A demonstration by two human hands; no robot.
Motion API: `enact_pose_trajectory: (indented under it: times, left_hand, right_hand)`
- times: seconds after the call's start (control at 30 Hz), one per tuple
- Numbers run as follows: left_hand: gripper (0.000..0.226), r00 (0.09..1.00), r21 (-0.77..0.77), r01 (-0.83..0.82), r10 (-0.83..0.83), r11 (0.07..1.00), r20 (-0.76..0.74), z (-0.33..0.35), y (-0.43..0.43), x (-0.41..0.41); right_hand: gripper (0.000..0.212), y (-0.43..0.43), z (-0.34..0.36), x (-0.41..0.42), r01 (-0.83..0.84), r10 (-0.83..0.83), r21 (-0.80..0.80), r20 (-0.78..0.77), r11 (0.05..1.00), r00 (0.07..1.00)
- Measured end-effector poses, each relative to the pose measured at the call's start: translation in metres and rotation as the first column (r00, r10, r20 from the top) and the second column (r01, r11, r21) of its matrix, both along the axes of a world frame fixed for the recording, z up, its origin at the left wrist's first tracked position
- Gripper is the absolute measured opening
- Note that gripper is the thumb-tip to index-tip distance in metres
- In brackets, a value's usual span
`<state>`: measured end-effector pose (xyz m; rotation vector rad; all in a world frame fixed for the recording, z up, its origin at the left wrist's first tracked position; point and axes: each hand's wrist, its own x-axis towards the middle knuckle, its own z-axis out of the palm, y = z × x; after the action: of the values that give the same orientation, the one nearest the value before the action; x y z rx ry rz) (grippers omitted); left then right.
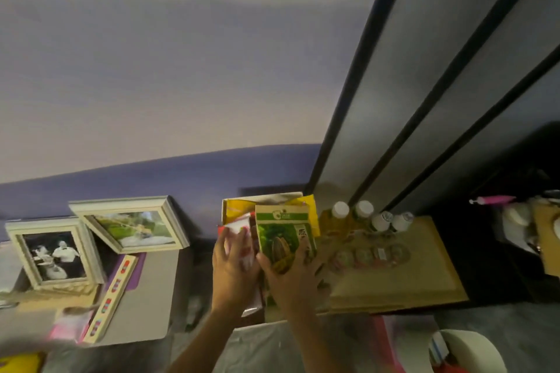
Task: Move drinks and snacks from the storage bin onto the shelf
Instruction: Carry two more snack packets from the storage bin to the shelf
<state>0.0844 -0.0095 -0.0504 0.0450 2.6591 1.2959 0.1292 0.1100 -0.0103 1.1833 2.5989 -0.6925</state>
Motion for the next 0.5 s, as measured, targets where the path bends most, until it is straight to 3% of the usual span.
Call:
enact_pose_trajectory:
  times: [0.2, 0.5]
  left_hand:
    - [0.073, 0.991, -0.142, 0.069, -0.084, 0.988, -0.104, -0.013, 0.004, -0.001]
    - [0.083, 0.992, -0.025, 0.121, -0.122, 0.992, -0.016, 0.006, -0.016, -0.006]
  right_hand:
    - [0.123, -0.008, -0.023, 0.0, 0.017, -0.015, 0.045, -0.038, 0.999, 0.999]
    - [0.123, 0.021, 0.004, 0.015, -0.109, 0.112, 0.044, -0.057, 0.993, 0.992]
